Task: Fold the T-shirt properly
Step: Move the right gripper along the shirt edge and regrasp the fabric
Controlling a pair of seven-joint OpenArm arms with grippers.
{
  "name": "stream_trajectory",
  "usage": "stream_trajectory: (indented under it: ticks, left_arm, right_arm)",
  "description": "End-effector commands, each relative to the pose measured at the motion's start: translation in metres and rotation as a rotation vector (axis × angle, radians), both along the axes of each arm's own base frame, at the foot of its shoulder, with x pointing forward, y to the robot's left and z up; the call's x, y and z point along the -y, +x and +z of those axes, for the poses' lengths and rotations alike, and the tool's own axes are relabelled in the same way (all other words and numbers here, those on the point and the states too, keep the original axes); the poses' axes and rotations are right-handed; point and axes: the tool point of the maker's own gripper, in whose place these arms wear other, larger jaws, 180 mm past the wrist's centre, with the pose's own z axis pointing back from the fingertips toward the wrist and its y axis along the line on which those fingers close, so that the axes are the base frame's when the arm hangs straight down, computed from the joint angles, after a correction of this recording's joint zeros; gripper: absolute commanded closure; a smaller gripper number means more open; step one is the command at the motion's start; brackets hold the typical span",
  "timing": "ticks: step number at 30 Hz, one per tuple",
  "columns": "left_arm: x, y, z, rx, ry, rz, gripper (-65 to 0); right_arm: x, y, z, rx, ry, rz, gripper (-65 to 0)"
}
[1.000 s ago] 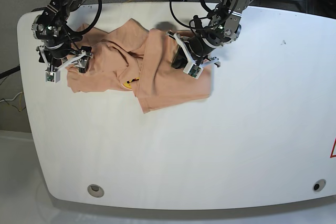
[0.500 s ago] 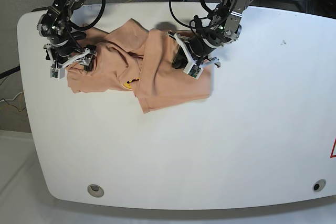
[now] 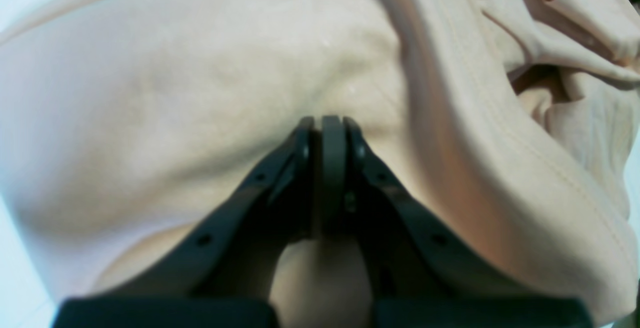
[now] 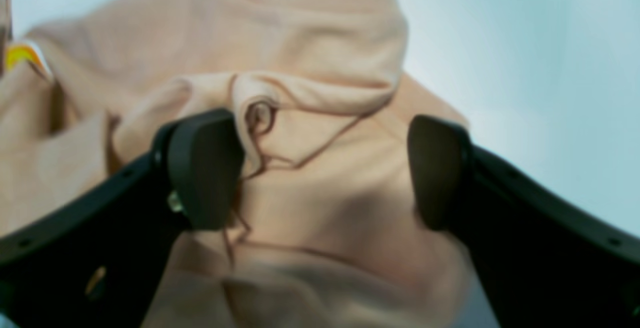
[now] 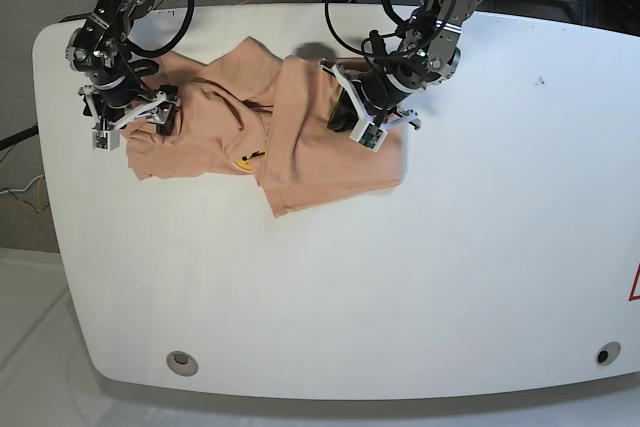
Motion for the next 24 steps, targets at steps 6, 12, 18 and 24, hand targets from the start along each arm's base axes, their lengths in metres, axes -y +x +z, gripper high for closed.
stream_trajectory:
  ticks: [6, 12, 18, 24]
  left_arm:
    - [0.001, 0.006, 0.006, 0.020, -0.004, 0.004, -1.0]
    - [0.001, 0.006, 0.006, 0.020, -0.004, 0.004, -1.0]
    - [0.001, 0.006, 0.006, 0.020, -0.004, 0.004, -1.0]
    - [0.001, 0.006, 0.006, 0.020, -0.004, 0.004, -1.0]
  right_arm:
    - [0.021, 0.015, 0.031, 0.078, -0.080, -0.005, -51.1]
    - [0.037, 0.009, 0.030, 0.066, -0.088, -0.042, -51.1]
    - [0.052, -0.003, 0.014, 0.035, -0.053, -0.110, -51.1]
    - [0.068, -0.017, -0.001, 0.010, -0.018, -0.186, -51.1]
